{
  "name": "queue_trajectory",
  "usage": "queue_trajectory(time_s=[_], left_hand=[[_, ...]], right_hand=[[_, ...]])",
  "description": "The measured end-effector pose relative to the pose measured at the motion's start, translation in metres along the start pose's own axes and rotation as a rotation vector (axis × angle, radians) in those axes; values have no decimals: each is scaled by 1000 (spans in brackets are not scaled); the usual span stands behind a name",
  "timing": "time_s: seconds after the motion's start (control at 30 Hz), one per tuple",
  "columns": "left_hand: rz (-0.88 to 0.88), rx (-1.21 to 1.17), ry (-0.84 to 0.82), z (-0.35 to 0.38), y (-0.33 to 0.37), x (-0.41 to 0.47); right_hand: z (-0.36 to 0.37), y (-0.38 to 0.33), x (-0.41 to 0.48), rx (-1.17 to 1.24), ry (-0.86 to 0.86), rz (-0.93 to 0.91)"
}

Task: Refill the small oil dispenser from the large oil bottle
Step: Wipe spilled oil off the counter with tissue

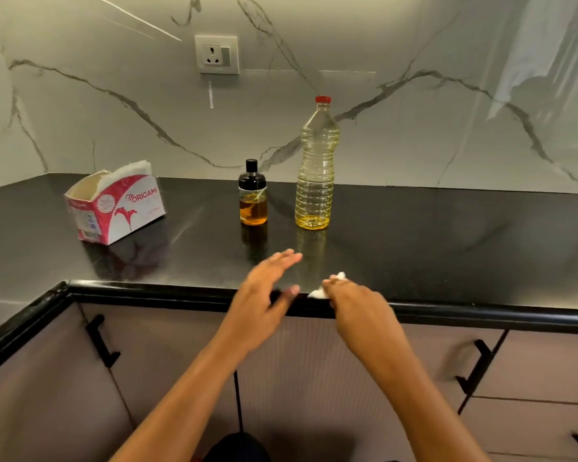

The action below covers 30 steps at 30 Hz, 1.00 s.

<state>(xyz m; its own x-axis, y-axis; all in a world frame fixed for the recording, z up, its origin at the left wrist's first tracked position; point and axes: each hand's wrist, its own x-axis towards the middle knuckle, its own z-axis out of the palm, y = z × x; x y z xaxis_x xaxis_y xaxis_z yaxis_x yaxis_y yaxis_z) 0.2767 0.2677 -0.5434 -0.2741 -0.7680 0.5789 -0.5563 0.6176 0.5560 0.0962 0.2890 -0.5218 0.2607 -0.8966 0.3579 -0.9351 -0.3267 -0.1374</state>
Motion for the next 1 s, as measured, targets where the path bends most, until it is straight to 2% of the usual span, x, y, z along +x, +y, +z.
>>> queue_trajectory(time_s=[0.07,0.13,0.2,0.3,0.4,0.53,0.63,0.77,0.83,0.9,1.0], left_hand=[[8,-151,-91,3,12,-13],[-66,-255,-70,2,14,-26],[-171,-411,62,-6,14,-36],[-310,-555,252,-27,11,-55],[-418,-608,343,-47,6,-81],[-577,-659,466,-66,-7,-124],[-679,-644,519,-75,-19,-156],[-890,-551,550,-72,-57,-207],[-1060,-600,512,-58,-80,-232],[-1249,-695,521,-40,-109,-253],[-1421,-764,527,-17,-145,-273]], right_hand=[[-3,-16,4,134,44,-40],[-6,-23,8,461,52,37],[-7,-32,6,865,2,104],[1,-59,-2,1092,-28,107],[16,-88,-8,1109,-23,84],[39,-128,-19,1179,-132,28],[61,-155,-32,1298,-322,16],[102,-180,-46,1432,-617,180],[134,-188,-49,1393,-717,285],[178,-192,-51,1244,-801,382],[238,-194,-50,981,-771,443]])
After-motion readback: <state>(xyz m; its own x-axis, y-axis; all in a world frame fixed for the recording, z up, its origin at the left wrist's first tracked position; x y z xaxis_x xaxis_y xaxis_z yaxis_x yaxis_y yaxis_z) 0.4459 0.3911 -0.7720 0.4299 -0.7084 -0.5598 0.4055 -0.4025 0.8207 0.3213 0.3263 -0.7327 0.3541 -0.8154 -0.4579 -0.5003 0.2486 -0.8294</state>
